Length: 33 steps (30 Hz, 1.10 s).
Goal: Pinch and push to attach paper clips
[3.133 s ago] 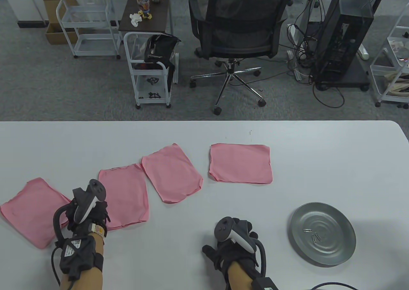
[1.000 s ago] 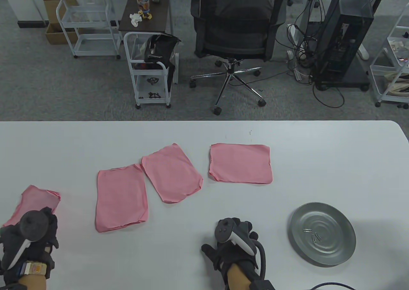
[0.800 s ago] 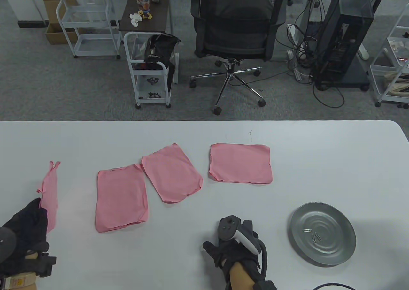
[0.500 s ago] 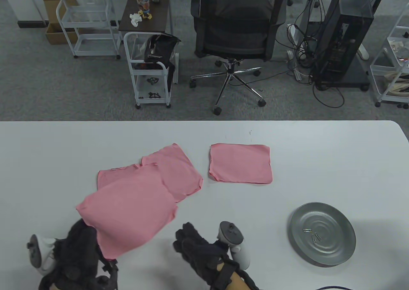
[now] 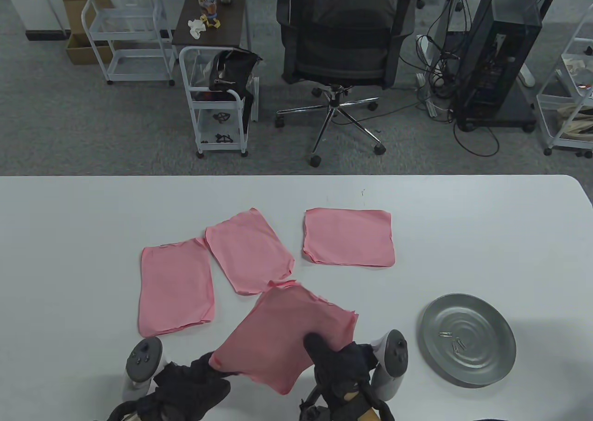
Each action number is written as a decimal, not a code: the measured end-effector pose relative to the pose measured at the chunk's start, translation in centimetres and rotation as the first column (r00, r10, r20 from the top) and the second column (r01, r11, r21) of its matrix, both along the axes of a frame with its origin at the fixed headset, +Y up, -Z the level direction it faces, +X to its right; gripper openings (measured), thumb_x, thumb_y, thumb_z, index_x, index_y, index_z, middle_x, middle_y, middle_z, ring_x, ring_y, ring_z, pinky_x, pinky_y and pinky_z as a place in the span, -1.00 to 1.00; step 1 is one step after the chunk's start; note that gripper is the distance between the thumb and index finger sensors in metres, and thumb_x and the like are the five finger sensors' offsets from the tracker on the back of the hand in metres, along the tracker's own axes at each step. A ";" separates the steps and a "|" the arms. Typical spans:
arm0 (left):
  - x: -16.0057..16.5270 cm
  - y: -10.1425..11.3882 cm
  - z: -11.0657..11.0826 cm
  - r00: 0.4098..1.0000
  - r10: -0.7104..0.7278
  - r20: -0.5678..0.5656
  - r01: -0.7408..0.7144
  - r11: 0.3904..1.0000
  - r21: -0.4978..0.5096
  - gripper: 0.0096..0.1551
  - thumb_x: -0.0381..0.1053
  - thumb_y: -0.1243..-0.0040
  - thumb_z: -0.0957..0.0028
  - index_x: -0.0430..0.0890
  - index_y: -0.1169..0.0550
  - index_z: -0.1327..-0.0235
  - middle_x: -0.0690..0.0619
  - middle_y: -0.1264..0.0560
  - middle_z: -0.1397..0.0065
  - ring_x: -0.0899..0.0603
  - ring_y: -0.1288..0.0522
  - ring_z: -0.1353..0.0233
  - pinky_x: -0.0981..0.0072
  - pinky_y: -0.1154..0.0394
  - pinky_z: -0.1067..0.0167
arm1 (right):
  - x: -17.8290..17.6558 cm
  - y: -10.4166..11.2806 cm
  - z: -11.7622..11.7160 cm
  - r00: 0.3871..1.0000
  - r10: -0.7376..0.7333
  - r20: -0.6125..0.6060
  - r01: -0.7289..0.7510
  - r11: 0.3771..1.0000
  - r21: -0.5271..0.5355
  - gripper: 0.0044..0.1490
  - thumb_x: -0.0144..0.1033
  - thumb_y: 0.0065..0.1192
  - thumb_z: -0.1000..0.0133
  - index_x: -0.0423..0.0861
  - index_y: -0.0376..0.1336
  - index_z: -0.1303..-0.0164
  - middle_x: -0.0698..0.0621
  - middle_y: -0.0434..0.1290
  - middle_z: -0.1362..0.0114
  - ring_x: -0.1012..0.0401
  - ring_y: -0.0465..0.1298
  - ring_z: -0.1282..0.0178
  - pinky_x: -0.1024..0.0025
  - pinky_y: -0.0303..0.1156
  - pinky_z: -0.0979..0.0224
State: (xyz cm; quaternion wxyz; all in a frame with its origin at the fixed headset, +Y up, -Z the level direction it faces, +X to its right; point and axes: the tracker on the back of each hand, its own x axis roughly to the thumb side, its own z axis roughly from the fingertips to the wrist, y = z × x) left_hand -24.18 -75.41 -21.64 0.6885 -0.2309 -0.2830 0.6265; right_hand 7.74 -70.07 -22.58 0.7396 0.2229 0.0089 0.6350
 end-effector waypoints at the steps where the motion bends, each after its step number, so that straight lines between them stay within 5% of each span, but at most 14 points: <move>1: -1.0 -0.3 -0.4 0.998 0.027 -0.059 -0.029 0.999 -0.022 0.24 0.49 -0.30 0.32 0.07 -0.03 -0.54 -0.03 0.00 -0.64 -0.25 -0.13 -0.67 -0.30 -0.03 -0.54 | 0.1 0.2 -0.1 0.996 0.084 -0.002 -0.084 0.995 0.054 -0.49 -0.08 0.29 -0.04 0.07 0.30 -0.19 0.06 0.56 -0.23 -0.01 0.56 -0.30 -0.11 0.24 -0.53; 3: -2.0 0.0 -1.0 0.986 0.058 -0.155 -0.058 0.998 0.006 0.31 0.44 -0.39 0.36 0.07 0.01 -0.54 -0.02 0.02 -0.64 -0.27 -0.11 -0.67 -0.32 0.00 -0.54 | -0.5 -0.1 -0.2 0.973 0.232 -0.011 -0.231 0.971 0.069 -0.50 -0.11 0.32 -0.01 0.04 0.33 -0.16 0.03 0.59 -0.21 -0.03 0.57 -0.27 -0.14 0.25 -0.51; 6: -2.4 1.2 -1.4 0.985 -0.072 -0.158 0.095 0.985 0.146 0.25 0.43 -0.40 0.34 0.10 -0.05 -0.55 0.01 -0.05 -0.65 -0.23 -0.15 -0.68 -0.33 -0.03 -0.54 | -2.8 -1.4 -0.4 0.955 0.288 -0.066 -0.283 0.956 0.073 -0.50 -0.13 0.34 0.01 0.02 0.35 -0.14 0.00 0.60 -0.19 -0.06 0.58 -0.25 -0.16 0.27 -0.47; 9: -1.8 1.5 -1.3 0.991 -0.010 -0.137 0.031 0.988 0.151 -0.08 0.29 -0.42 0.21 0.08 -0.36 -0.45 0.01 -0.36 -0.54 -0.21 -0.42 -0.56 -0.31 -0.20 -0.48 | -4.4 -1.7 -0.3 0.930 0.344 -0.130 -0.335 0.938 0.090 -0.48 -0.16 0.36 0.01 -0.01 0.36 -0.14 -0.05 0.59 -0.21 -0.11 0.56 -0.26 -0.20 0.25 -0.46; 11: -1.4 1.6 -1.6 0.987 -0.006 -0.158 0.027 0.991 0.128 -0.43 0.13 -0.39 0.13 0.08 -0.62 -0.20 0.03 -0.62 -0.31 -0.16 -0.65 -0.33 -0.24 -0.36 -0.40 | -5.0 -1.2 -0.2 0.866 0.485 -0.122 -0.471 0.873 0.126 -0.43 -0.15 0.36 0.02 -0.02 0.32 -0.19 -0.07 0.56 -0.25 -0.13 0.54 -0.28 -0.20 0.26 -0.45; 17: -1.1 1.7 -2.7 0.948 -0.179 -0.262 0.256 0.919 0.299 -0.50 0.12 -0.38 0.13 0.10 -0.67 -0.11 0.07 -0.69 -0.22 -0.11 -0.70 -0.27 -0.20 -0.39 -0.39 | -3.9 -1.4 -0.7 0.703 0.688 0.180 -0.710 0.692 0.127 -0.44 -0.16 0.38 0.05 -0.01 0.34 -0.16 -0.01 0.59 -0.23 -0.06 0.58 -0.26 -0.14 0.31 -0.46; 21: -1.1 -0.3 -3.4 0.927 -0.258 -0.273 0.318 0.925 0.207 -0.50 0.12 -0.37 0.13 0.08 -0.68 -0.11 0.05 -0.69 -0.20 -0.13 -0.71 -0.25 -0.18 -0.41 -0.36 | -4.0 -4.5 -2.0 0.717 0.697 0.026 -0.697 0.717 -0.003 -0.46 -0.18 0.36 0.03 -0.04 0.34 -0.14 -0.04 0.59 -0.21 -0.09 0.59 -0.21 -0.14 0.33 -0.42; 28: -1.4 3.8 -1.9 0.938 -0.167 -0.305 0.267 0.908 0.324 -0.49 0.13 -0.37 0.13 0.06 -0.69 -0.10 0.04 -0.71 -0.17 -0.13 -0.73 -0.20 -0.13 -0.45 -0.32 | -3.9 -1.0 -0.5 0.755 0.647 0.110 -0.656 0.748 0.101 -0.45 -0.13 0.31 -0.01 0.00 0.30 -0.20 -0.01 0.57 -0.25 -0.06 0.58 -0.25 -0.10 0.32 -0.45; 33: -1.3 2.1 -2.3 0.919 -0.275 -0.282 0.354 0.891 0.284 -0.50 0.14 -0.35 0.13 0.06 -0.69 -0.09 0.04 -0.73 -0.15 -0.12 -0.74 -0.19 -0.14 -0.46 -0.32 | -3.9 -3.5 -1.3 0.737 0.672 0.065 -0.675 0.737 0.032 -0.45 -0.13 0.31 0.01 -0.02 0.32 -0.18 -0.04 0.57 -0.24 -0.09 0.58 -0.25 -0.14 0.31 -0.44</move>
